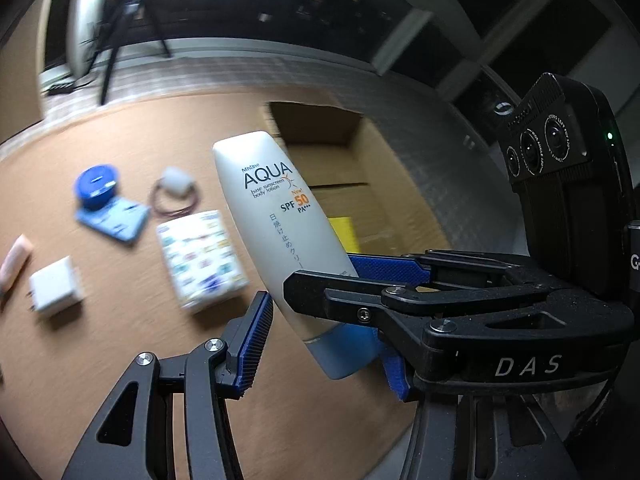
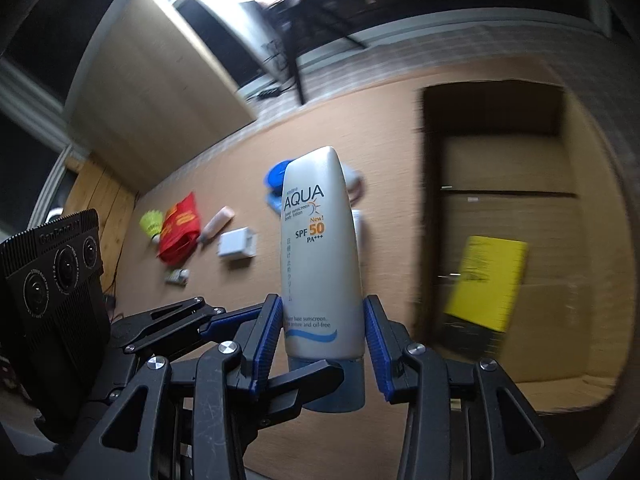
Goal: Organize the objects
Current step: 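Carry the sunscreen tube with the right tool and release it into the box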
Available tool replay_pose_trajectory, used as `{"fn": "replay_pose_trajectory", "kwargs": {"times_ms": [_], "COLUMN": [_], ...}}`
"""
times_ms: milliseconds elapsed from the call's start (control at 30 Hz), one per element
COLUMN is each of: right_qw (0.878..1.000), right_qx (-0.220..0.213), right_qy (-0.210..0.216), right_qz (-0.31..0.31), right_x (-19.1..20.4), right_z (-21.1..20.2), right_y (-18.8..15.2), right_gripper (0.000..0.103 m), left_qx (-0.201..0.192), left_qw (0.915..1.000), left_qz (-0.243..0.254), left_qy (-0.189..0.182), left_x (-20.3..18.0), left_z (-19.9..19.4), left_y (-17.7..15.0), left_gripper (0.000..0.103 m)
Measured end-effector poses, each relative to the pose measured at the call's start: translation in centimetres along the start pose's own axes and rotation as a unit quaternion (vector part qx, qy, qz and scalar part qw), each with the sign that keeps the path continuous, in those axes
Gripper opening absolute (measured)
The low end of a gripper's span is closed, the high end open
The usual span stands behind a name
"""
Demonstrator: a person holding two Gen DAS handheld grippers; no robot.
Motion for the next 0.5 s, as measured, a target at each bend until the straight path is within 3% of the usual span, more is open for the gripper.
{"fn": "replay_pose_trajectory", "kwargs": {"times_ms": [233,500], "right_qw": [0.999,0.998], "right_qx": [-0.02,-0.031], "right_qy": [-0.013,-0.027], "right_qz": [0.029,0.046], "right_x": [-4.3,-7.0], "right_z": [-1.9,-2.3], "right_y": [1.3,2.6], "right_gripper": [0.038,0.038], "left_qx": [0.011,0.021], "left_qw": [0.9994,0.9989], "left_qz": [0.025,0.033], "left_qy": [-0.021,-0.026], "left_x": [-3.4,-4.6], "left_z": [3.4,5.5], "left_y": [2.1,3.3], "left_gripper": [0.054,0.053]}}
Point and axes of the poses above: each gripper's, at about its wrist camera, not at the fingertips, and z roughly the way its jaws point, x to its left, y to its top, the point moved 10 cm from there along z, roughly the way its jaws point, and after that the axes turned 12 degrees about z, right-handed, at the moved point
